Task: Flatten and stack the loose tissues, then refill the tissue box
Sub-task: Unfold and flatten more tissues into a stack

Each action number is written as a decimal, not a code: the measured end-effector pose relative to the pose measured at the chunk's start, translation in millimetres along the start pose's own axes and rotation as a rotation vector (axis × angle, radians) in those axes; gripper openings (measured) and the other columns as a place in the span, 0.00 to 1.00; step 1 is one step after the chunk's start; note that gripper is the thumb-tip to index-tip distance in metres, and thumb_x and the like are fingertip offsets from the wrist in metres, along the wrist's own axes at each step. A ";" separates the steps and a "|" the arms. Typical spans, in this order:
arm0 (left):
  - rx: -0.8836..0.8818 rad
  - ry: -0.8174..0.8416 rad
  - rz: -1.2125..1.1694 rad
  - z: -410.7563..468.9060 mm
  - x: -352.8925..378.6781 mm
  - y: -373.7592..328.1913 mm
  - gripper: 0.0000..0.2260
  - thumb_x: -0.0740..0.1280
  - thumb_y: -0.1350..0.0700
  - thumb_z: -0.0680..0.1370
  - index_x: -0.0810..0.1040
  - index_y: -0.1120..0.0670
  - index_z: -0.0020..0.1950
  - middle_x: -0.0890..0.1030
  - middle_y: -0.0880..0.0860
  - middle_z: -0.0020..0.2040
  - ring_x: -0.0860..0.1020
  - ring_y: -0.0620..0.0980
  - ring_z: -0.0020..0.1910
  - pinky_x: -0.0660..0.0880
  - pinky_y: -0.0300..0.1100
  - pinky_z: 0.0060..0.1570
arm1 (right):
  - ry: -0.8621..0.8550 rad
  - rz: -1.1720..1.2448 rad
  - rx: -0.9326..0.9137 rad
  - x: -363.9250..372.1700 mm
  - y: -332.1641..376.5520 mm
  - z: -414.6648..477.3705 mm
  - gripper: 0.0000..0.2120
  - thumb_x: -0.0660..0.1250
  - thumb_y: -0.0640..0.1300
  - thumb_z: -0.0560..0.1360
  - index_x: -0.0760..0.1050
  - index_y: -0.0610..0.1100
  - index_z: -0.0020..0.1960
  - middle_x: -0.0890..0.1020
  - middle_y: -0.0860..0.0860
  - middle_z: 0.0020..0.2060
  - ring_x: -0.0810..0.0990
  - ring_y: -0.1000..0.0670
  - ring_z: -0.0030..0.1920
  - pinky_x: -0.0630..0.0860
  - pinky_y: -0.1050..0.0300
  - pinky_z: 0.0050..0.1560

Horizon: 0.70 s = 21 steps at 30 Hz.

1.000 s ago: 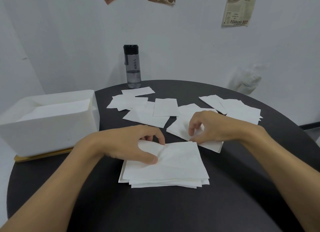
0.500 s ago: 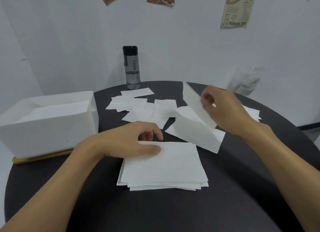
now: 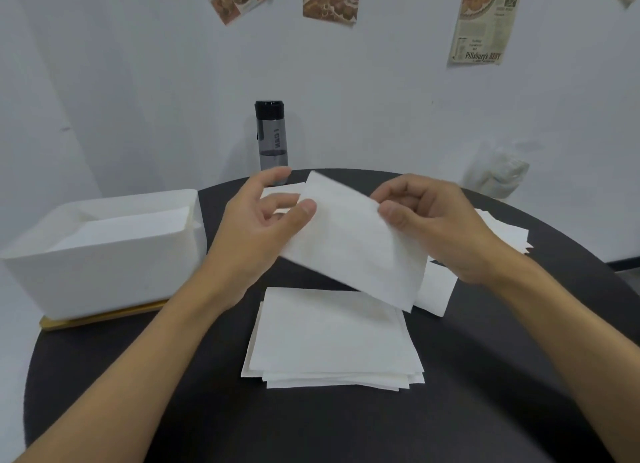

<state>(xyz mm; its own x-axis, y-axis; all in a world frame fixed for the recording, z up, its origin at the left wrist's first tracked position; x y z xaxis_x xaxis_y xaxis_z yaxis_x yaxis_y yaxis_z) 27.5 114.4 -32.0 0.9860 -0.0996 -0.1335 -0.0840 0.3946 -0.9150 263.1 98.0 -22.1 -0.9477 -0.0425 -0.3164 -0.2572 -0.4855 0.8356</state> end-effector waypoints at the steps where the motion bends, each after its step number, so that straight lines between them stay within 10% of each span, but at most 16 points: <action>1: -0.018 0.023 -0.029 -1.2 0.7 -1.1 0.25 0.74 0.52 0.75 0.71 0.47 0.69 0.87 0.51 0.52 0.85 0.53 0.51 0.80 0.49 0.51 | 0.024 0.004 0.025 3.0 -1.5 -0.4 0.05 0.68 0.45 0.76 0.81 0.46 0.50 0.79 0.32 0.44 0.75 0.46 0.42 0.70 0.48 0.45; 5: -0.058 0.098 -0.033 -4.7 0.1 -5.0 0.19 0.70 0.63 0.78 0.73 0.46 0.66 0.86 0.60 0.48 0.84 0.65 0.47 0.81 0.60 0.49 | 0.150 -0.103 0.090 7.6 -2.6 -2.1 0.07 0.70 0.46 0.78 0.78 0.52 0.55 0.81 0.35 0.42 0.74 0.46 0.41 0.69 0.47 0.47; 15: -0.204 0.517 0.338 -1.0 -20.1 -2.4 0.06 0.72 0.60 0.78 0.81 0.51 0.53 0.82 0.57 0.38 0.73 0.52 0.31 0.70 0.39 0.29 | 0.416 -0.277 0.307 22.5 -6.8 -7.9 0.07 0.73 0.43 0.75 0.75 0.47 0.49 0.84 0.48 0.37 0.76 0.55 0.36 0.71 0.59 0.41; 21: -0.179 0.726 0.624 -0.7 -25.1 10.3 0.04 0.74 0.54 0.76 0.82 0.46 0.48 0.81 0.47 0.39 0.76 0.43 0.38 0.73 0.40 0.44 | 0.309 -0.480 0.246 15.2 -15.9 -3.2 0.04 0.74 0.46 0.73 0.79 0.50 0.46 0.82 0.55 0.38 0.77 0.61 0.36 0.76 0.59 0.45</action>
<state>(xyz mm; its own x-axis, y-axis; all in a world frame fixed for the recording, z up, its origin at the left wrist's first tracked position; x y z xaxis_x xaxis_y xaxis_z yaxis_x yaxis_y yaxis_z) 1.9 120.3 -38.3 0.4334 -0.4822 -0.7613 -0.6411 0.4287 -0.6365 253.4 102.2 -41.7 -0.6265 -0.1386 -0.7670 -0.7118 -0.2993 0.6354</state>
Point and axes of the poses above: each hand's wrist, its own z-axis towards the middle knuckle, its own x-axis out of the palm, y = z × x, the point moved 1 cm from there along z, towards the middle knuckle
